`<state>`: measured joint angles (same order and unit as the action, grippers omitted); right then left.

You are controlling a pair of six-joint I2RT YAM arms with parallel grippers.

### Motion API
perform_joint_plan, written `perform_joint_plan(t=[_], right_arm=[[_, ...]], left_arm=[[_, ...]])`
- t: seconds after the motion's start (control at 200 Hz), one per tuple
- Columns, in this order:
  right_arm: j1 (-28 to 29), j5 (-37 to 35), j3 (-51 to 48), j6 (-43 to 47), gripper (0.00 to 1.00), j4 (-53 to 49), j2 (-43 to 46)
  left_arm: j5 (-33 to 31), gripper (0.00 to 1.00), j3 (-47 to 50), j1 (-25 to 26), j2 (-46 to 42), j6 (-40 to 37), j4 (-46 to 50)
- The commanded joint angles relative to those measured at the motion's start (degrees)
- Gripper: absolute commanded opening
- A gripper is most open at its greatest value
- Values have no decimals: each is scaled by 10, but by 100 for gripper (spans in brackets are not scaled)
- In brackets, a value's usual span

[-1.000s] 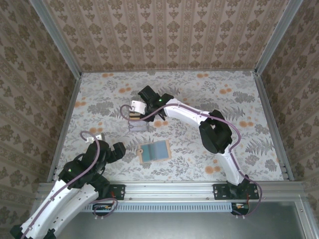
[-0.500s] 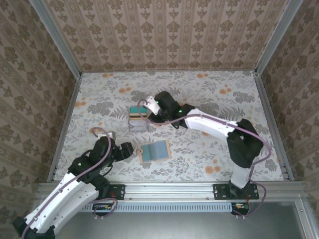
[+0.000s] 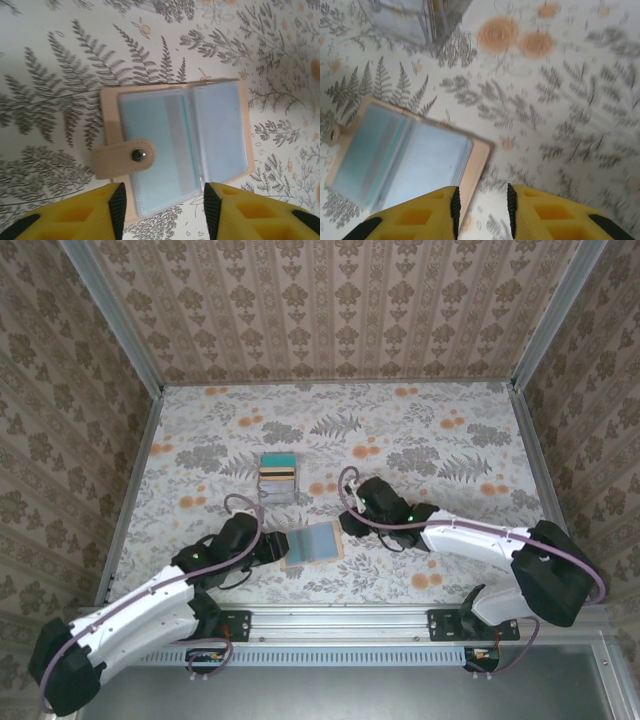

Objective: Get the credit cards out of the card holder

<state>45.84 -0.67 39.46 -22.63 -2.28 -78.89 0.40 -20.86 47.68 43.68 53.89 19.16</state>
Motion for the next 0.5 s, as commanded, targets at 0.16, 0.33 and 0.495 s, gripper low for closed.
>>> perform_joint_plan(t=[0.16,0.33,0.495], right_arm=[[41,36,-46,-93,25,89,-56],[45,42,-55,-111,25,127,-90],[48,40,-64,-119,24,132,-100]], left_arm=[[-18,41,-1,19,78,18,-75],[-17,40,5,21,103,29,-85],[-17,39,10,22,113,30,-83]])
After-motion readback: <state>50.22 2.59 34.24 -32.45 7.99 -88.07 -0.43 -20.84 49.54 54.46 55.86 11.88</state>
